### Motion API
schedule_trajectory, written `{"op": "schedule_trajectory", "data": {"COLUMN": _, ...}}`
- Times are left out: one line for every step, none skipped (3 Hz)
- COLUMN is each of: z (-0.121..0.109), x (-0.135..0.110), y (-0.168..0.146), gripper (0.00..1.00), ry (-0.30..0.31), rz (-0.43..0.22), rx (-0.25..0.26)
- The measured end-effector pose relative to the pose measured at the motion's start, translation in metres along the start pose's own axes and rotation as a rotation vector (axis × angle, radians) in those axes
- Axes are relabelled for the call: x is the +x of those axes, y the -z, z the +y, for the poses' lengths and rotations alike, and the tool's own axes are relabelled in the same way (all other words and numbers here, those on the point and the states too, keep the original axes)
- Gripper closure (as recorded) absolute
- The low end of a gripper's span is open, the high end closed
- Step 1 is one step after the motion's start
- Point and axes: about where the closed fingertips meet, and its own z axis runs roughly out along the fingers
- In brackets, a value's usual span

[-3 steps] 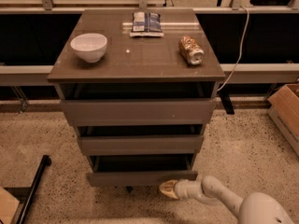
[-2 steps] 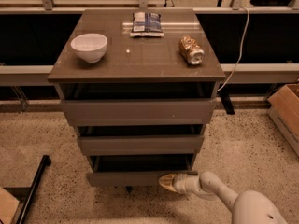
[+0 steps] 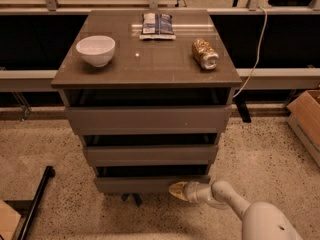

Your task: Close bottom drawer

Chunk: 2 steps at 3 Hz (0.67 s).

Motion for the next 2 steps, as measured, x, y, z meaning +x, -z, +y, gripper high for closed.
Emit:
{"op": "schedule_trajectory", "data": {"z": 0.0017, "x": -0.0006, "y": -0.0024, "gripper": 0.58, "ry": -0.001, "rz": -0.002, "rx": -0.004}}
{"op": "schedule_trajectory", "data": {"z": 0.0040, "x": -0.0013, "y": -0.0054, "gripper": 0.28, "ry": -0.002, "rz": -0.004, "rx": -0.009}}
